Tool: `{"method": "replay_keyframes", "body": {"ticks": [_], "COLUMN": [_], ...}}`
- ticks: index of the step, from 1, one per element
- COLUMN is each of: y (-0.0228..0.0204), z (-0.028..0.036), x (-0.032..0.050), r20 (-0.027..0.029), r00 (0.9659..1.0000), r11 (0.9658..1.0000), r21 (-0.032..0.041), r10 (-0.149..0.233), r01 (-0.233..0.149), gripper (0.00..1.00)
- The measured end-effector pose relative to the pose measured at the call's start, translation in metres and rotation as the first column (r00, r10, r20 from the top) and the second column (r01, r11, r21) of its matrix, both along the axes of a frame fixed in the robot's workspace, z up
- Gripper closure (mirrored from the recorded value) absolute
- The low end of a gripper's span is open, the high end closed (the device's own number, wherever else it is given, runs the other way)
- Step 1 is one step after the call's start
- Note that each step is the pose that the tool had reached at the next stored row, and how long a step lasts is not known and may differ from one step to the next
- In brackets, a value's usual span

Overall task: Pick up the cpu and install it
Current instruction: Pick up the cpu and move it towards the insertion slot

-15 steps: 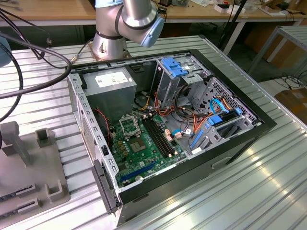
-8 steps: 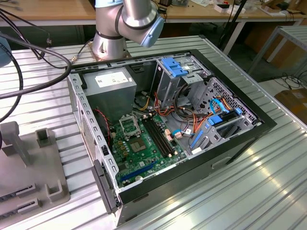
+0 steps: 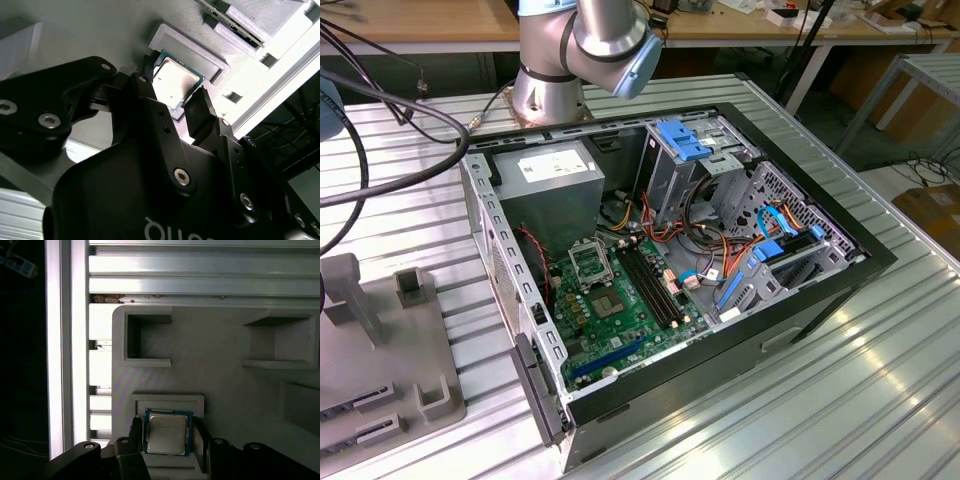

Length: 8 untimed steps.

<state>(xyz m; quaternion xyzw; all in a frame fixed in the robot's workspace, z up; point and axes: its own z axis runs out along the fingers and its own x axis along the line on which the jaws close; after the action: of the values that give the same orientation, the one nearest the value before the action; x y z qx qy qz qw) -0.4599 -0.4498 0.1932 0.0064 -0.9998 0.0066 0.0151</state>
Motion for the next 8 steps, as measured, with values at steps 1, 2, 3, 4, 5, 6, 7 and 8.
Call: {"method": "replay_keyframes", "body": {"ticks": [1, 2, 3, 4, 5, 6, 7, 8], "y": [0.0000, 0.0000, 0.0000, -0.0001, 0.0000, 0.0000, 0.0000, 0.0000], "z": [-0.0003, -0.0005, -0.0006, -0.0008, -0.0009, -0.0010, -0.0011, -0.0011], "x": [0.0000, 0.0000, 0.0000, 0.0000, 0.0000, 0.0000, 0.0000, 0.0000], "r20": [-0.0001, -0.0002, -0.0005, -0.0005, -0.0005, -0.0005, -0.0003, -0.0003], "r00": [1.0000, 1.0000, 1.0000, 1.0000, 1.0000, 1.0000, 1.0000, 1.0000], "r11": [1.0000, 1.0000, 1.0000, 1.0000, 1.0000, 1.0000, 1.0000, 1.0000], "r21": [0.0000, -0.0002, -0.0003, -0.0004, -0.0003, -0.0003, -0.0002, -0.0003], "r10": [0.000, 0.000, 0.000, 0.000, 0.000, 0.000, -0.001, -0.001], "r01": [0.000, 0.000, 0.000, 0.000, 0.000, 0.000, 0.001, 0.001], "gripper": [0.48, 0.48, 0.49, 0.53, 0.53, 0.53, 0.53, 0.53]}}
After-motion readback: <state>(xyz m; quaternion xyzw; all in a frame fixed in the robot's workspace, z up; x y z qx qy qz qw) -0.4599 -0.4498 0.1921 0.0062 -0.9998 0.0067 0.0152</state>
